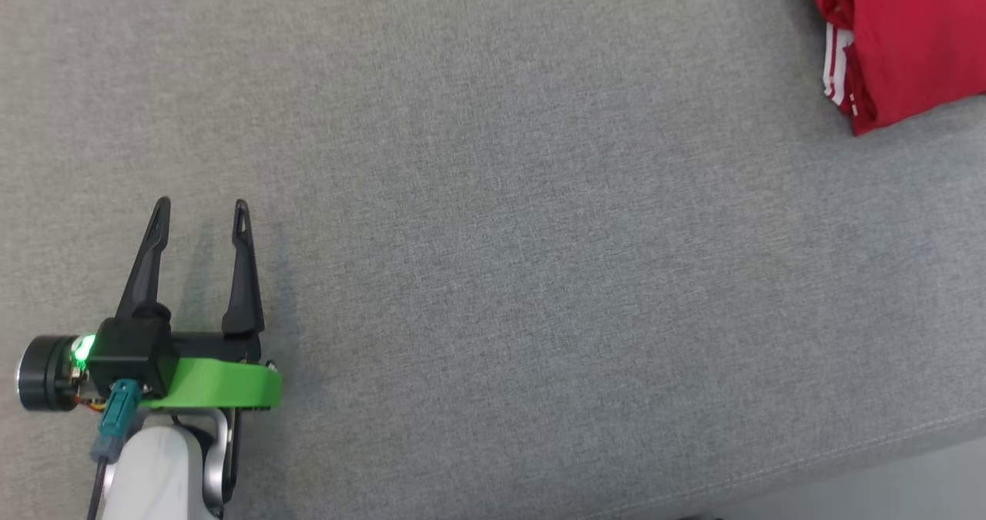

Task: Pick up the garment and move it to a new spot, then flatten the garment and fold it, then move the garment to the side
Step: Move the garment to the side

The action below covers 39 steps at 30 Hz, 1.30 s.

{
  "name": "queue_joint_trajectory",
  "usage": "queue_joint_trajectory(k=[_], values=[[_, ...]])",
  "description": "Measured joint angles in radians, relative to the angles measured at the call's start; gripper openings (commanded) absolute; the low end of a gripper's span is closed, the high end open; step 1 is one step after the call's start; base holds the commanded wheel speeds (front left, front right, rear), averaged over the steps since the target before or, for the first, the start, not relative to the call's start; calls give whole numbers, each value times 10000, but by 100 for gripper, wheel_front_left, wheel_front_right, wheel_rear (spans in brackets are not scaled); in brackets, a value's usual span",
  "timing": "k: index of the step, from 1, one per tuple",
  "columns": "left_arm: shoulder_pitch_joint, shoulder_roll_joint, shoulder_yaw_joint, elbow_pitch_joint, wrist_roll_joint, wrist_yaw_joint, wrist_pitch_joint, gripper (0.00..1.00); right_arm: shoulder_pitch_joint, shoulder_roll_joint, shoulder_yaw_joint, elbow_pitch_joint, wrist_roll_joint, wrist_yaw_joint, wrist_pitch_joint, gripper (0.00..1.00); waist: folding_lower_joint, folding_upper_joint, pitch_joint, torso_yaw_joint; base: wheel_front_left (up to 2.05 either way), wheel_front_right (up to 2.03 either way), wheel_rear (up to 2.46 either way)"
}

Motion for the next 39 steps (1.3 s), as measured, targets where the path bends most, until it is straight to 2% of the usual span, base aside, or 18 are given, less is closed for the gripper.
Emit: queue_joint_trajectory(k=[6,11,18,29,33,39], values=[[574,-40,374,31,-150,77,0,100,1255,846,-903,-1526,-568,0,-31,100,-1,0,-813,103,0,0,0],[1103,-138,627,29,-213,128,0,100,2913,1825,-1835,-2642,-1085,0,-31,100,-1,0,-1513,246,0,0,0],[1496,-234,763,176,-261,102,0,100,4946,3032,-2560,-3643,-1509,0,-31,100,-1,0,-2353,594,0,0,0],[1917,-347,834,481,-263,17,-2,100,7589,4270,-3404,-4947,-1724,0,-31,100,-1,0,-3407,1210,0,0,0],[2076,-383,878,527,-278,-8,0,100,8619,4803,-3812,-5438,-1923,-2,-31,100,-1,0,-3745,1341,0,0,0],[2375,-428,945,583,-278,-29,-2,100,9581,5271,-4017,-5831,-2128,-2,-31,100,-2,0,-4178,1400,0,0,0]])
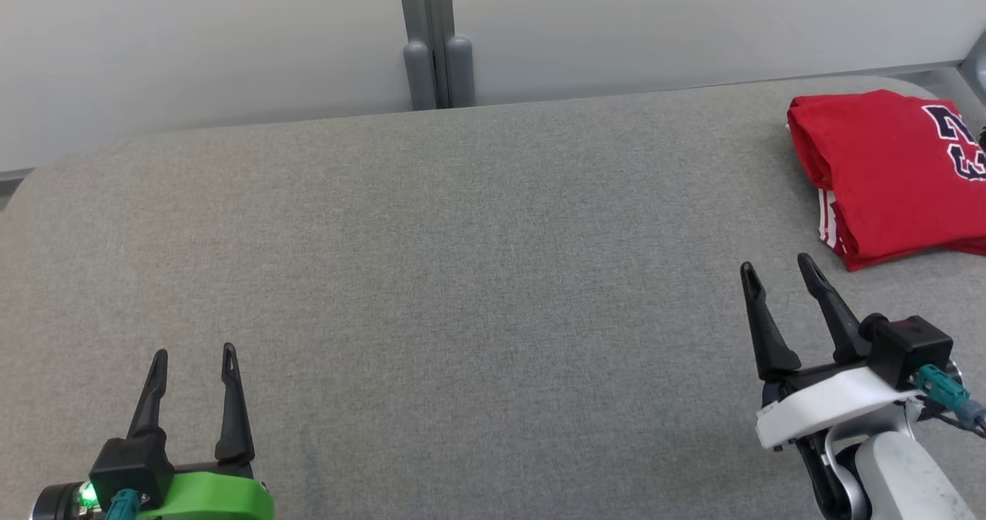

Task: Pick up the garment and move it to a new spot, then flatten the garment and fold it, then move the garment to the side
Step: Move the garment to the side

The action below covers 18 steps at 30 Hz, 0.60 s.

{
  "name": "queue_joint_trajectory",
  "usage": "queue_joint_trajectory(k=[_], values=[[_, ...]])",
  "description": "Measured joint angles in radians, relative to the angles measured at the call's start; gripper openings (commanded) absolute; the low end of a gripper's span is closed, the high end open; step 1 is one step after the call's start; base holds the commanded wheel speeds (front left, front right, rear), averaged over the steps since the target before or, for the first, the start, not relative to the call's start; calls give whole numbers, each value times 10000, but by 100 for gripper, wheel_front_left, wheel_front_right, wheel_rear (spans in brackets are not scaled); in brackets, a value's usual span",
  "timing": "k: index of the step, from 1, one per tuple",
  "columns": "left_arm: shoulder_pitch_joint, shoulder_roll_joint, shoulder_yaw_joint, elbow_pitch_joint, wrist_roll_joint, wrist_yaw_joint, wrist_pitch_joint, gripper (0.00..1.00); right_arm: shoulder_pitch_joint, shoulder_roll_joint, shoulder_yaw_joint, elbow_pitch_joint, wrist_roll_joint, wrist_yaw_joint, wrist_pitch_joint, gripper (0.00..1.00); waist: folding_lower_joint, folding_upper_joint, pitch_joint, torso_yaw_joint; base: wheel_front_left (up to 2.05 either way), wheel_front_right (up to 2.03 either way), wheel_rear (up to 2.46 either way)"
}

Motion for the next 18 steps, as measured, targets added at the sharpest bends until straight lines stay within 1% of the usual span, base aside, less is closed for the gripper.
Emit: queue_joint_trajectory(k=[4,9,13,18], values=[[146,-27,10,-2,0,-54,2,100,479,357,-226,-238,-151,0,0,100,0,0,-239,4,0,0,0],[241,-48,-6,6,-67,-161,0,100,916,627,-500,-454,-351,0,0,100,0,0,-433,22,0,0,0],[397,-52,2,27,-96,-242,0,100,1100,667,-535,-573,-458,0,0,100,0,0,-541,-2,0,0,0],[411,-59,-21,-15,-127,-330,0,100,1283,715,-809,-738,-525,0,0,100,0,0,-639,-17,0,0,0]])
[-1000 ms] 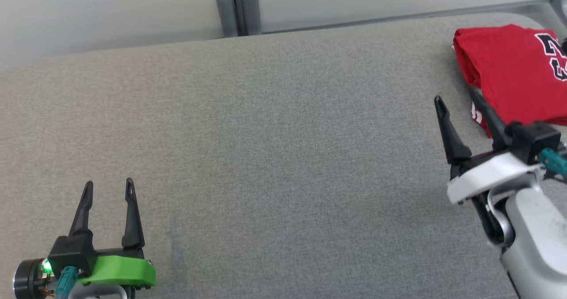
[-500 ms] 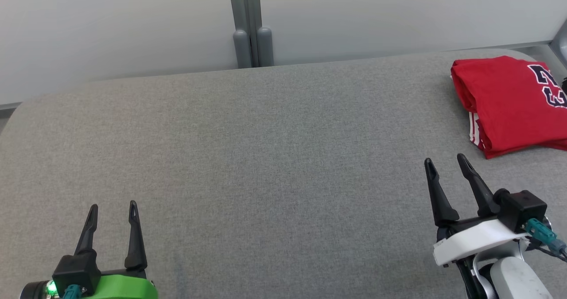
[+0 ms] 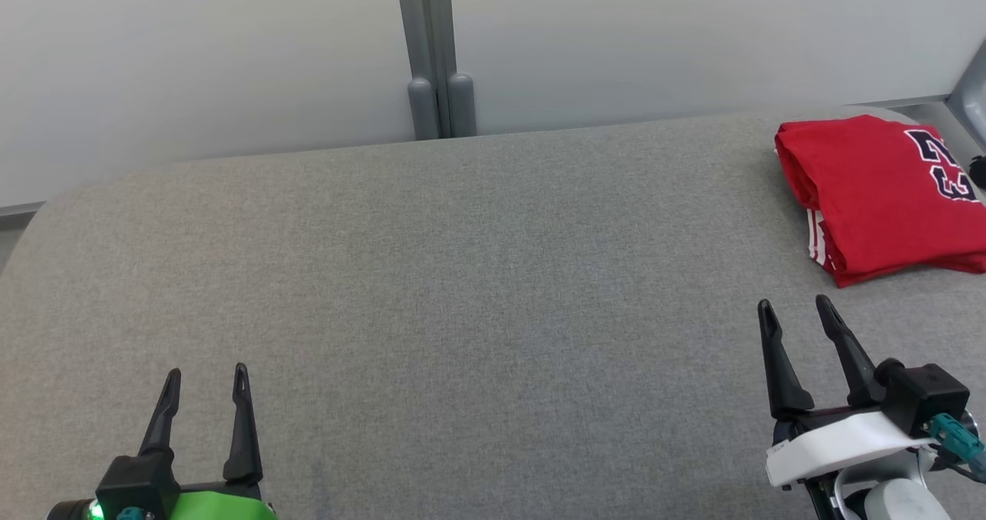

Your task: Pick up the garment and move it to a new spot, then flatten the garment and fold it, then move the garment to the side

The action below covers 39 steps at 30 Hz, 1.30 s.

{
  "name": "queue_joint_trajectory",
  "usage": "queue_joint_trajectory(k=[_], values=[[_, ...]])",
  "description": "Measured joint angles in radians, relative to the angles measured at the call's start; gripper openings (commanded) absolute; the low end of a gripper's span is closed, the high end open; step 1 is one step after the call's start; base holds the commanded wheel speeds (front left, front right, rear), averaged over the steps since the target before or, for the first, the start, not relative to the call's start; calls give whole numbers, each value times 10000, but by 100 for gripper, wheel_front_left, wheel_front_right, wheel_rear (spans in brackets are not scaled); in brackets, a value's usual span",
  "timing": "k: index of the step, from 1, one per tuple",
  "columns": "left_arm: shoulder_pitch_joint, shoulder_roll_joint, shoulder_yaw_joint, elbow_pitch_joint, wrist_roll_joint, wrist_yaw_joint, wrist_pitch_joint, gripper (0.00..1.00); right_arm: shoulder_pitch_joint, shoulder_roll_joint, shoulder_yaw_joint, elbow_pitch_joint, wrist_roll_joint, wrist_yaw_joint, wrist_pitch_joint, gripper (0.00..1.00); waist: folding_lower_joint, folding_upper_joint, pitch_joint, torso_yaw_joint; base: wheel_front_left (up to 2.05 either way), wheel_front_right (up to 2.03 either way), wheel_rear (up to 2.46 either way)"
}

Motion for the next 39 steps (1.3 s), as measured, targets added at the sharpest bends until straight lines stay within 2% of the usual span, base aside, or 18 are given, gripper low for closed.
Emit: queue_joint_trajectory(k=[27,28,35,39], values=[[45,-12,-92,-56,-75,-242,2,100,187,132,-138,25,-44,0,0,100,1,0,16,-8,0,0,0],[45,-15,-96,-40,-67,-244,2,0,188,134,-134,44,-42,0,0,0,1,0,13,-3,0,0,0],[53,-140,-167,610,-251,-244,71,0,475,328,-50,612,52,2,56,0,0,0,17,-1,0,0,0],[41,-142,-134,698,-1009,-245,313,0,481,336,-88,656,744,2,236,0,0,0,25,8,0,0,0]])
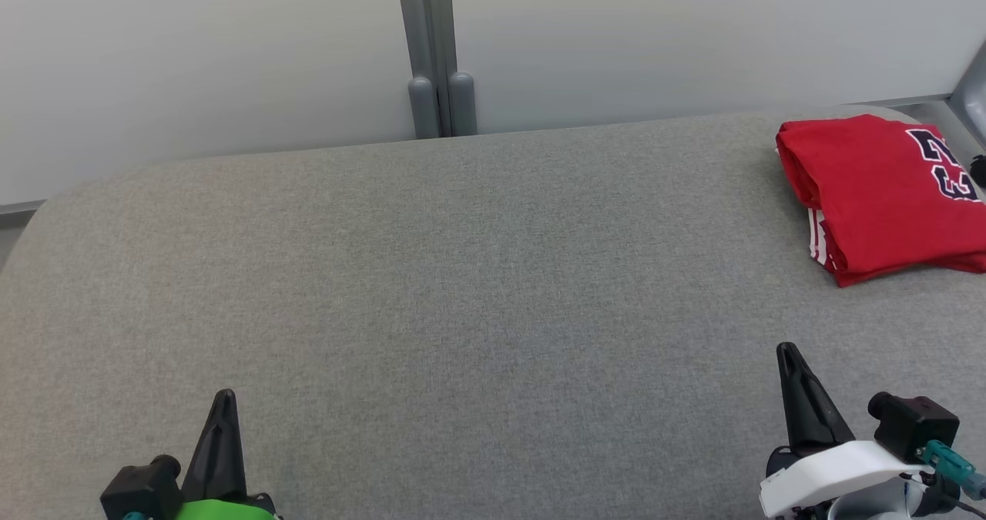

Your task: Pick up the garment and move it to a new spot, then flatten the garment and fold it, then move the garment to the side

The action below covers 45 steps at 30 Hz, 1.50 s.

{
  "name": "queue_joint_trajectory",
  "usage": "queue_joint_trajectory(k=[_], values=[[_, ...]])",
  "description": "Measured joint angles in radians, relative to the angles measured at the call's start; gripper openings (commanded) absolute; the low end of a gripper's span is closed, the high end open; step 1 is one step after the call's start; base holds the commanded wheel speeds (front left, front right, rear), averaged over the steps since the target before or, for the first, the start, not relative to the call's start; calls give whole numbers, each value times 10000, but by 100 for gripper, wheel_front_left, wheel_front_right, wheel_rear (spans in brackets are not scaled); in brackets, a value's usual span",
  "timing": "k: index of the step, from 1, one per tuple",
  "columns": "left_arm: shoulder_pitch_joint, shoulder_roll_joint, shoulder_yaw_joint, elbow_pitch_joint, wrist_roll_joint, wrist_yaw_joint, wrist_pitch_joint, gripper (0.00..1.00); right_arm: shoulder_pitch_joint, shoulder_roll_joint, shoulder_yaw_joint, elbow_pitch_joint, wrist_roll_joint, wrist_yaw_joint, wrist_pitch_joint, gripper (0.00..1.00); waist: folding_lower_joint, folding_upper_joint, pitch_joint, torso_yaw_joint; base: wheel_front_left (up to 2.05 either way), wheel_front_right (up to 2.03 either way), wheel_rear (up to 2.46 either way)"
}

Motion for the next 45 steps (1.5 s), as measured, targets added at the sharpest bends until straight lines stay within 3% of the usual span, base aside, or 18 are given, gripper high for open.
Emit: queue_joint_trajectory(k=[20,45], values=[[-302,2,82,58,-3649,-15,844,0,-314,107,-324,140,3281,0,849,0,0,0,38,44,0,0,0],[-791,8,215,140,-7200,-27,1728,0,-714,230,-683,293,6474,-2,1720,0,0,0,87,99,0,0,0]])
